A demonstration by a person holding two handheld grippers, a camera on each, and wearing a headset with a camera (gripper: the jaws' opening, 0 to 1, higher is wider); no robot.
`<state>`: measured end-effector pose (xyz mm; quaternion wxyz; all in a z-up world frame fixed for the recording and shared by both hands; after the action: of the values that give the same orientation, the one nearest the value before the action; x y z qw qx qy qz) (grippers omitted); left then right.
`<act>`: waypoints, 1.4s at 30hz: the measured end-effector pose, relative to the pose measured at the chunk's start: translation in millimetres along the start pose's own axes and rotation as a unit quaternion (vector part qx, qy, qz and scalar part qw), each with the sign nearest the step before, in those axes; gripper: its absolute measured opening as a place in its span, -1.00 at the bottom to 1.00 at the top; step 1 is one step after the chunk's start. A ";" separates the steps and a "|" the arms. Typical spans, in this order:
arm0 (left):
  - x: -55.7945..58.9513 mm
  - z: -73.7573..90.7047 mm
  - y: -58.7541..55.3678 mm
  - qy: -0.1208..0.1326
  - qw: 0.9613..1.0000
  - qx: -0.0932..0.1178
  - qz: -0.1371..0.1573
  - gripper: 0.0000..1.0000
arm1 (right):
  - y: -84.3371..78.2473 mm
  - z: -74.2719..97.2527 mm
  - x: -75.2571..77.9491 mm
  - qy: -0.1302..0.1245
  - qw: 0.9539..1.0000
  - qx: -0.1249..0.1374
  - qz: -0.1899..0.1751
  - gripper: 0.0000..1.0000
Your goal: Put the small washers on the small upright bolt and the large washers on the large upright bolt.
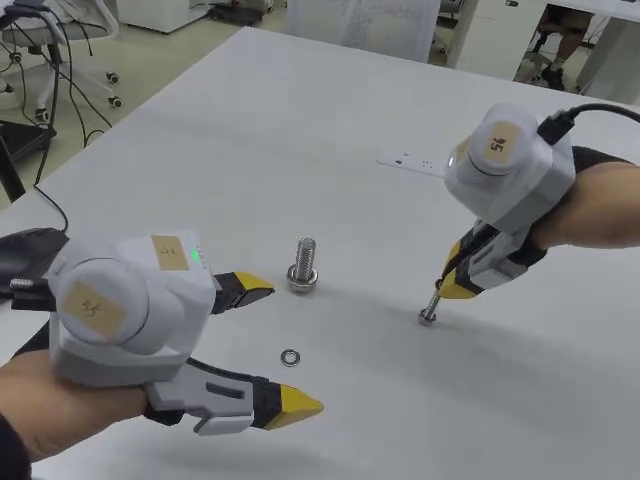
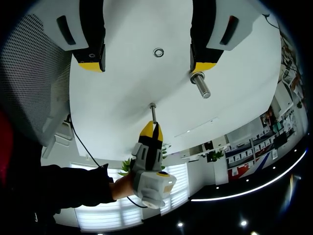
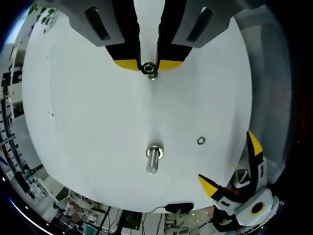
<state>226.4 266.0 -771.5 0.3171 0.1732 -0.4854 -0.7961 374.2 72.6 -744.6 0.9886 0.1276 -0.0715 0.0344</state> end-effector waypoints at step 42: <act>-1.5 1.5 -2.2 0.002 1.000 -0.005 0.005 0.38 | -7.6 -37.7 -0.1 0.028 0.999 -0.018 -0.006 -0.73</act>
<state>225.9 268.8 -772.8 0.3232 0.1712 -0.4819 -0.7963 379.8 75.0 -782.6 0.9926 0.1096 -0.0435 0.0303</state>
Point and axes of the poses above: the centre of the closed fingertips' face, and the gripper's own axes: z roughly backward along the fingers, x roughly to its right, y roughly out of its top, the point moved 8 cm from there along z, roughly backward along the fingers, and after that the axes turned 6 degrees about z, right-handed, at the moved point
